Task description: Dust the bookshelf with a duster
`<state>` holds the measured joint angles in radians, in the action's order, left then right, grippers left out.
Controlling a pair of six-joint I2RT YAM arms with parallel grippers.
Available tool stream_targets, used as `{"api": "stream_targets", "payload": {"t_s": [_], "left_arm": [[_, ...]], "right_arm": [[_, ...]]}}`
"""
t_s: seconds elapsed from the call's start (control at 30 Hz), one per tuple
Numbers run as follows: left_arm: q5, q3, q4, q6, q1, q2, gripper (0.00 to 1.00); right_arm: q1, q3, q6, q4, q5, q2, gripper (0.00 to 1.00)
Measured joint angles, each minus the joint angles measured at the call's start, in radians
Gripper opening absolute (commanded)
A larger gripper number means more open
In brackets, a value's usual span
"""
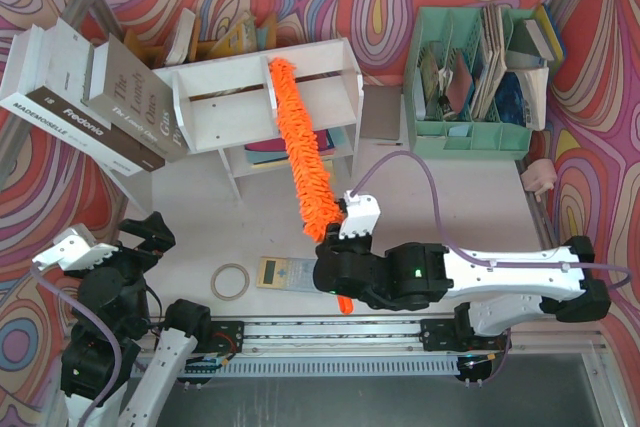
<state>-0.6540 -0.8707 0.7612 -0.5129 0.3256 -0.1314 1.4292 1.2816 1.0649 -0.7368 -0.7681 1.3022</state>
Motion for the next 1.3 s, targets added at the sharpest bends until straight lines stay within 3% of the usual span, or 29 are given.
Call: {"api": "stream_targets", "payload": {"t_s": [0.37, 0.57, 0.83, 1.3], "left_arm": [[0.0, 0.0, 0.0, 0.0, 0.0, -0.002, 0.98], [0.0, 0.0, 0.0, 0.0, 0.0, -0.006, 0.99], [0.0, 0.0, 0.0, 0.0, 0.0, -0.008, 0.98], [0.003, 0.0, 0.0, 0.0, 0.0, -0.014, 0.99]], "right_arm": [[0.003, 0.028, 0.295, -0.326, -0.118, -0.062, 0.0], [0.004, 0.07, 0.369, -0.43, -0.14, -0.065, 0.0], [0.004, 0.075, 0.315, -0.391, -0.145, -0.107, 0.0], [0.004, -0.061, 0.315, -0.315, -0.111, -0.114, 0.0]]}}
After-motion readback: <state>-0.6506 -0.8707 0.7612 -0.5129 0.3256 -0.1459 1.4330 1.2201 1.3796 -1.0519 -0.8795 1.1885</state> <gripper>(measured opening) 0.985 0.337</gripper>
